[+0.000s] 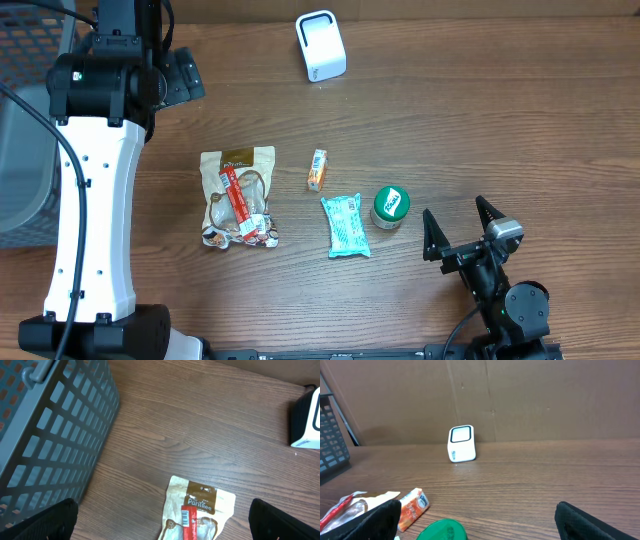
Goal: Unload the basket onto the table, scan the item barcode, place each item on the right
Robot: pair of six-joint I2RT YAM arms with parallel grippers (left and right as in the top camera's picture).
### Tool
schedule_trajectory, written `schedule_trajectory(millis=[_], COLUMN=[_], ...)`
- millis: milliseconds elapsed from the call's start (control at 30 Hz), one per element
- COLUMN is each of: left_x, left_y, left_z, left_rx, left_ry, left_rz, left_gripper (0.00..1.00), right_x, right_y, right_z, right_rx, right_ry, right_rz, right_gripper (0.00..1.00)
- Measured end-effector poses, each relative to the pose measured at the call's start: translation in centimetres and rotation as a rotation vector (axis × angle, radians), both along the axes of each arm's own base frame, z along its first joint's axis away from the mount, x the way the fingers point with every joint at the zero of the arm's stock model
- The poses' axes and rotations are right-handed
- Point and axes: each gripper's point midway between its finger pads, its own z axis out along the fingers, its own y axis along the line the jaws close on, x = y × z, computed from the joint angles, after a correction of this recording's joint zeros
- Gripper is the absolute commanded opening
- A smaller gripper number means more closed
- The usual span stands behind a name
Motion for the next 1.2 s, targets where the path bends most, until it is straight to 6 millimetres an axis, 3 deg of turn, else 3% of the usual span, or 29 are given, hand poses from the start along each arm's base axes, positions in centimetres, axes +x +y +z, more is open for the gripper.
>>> schedule_trajectory(millis=[167,267,433,700,933,1067,1200], left_x=[0.0,0.0,0.0,0.0,0.0,0.0,0.0], left_y=[0.0,0.0,0.0,0.0,0.0,0.1,0.1], left_z=[0.0,0.0,0.0,0.0,0.0,0.0,0.0], left_rx=[0.0,0.0,0.0,0.0,0.0,0.003,0.003], left_ry=[0.0,0.0,0.0,0.0,0.0,0.001,0.0], left_rz=[0.0,0.0,0.0,0.0,0.0,0.002,0.002], left_gripper=[1.0,1.0,1.0,1.0,1.0,1.0,1.0], right_x=[0.0,-0.2,-0.8,-2.0,-2.1,-1.2,1.2], right_y=[0.1,0.4,0.2,-0.5,-0.5,-0.1,1.7], right_z=[-0.2,-1.4,-0.9,7.2,11.3,14.8,19.2], right_rx=[0.006,0.013,0.019,0.025,-0.043,-0.064,-0.047], right_ry=[0.012,0.068,0.122,0.108,0.409,0.534,0.561], right_rz=[0.008,0.023,0.02,-0.006,-0.015,-0.005,0.061], right_gripper=[1.0,1.0,1.0,1.0,1.0,1.0,1.0])
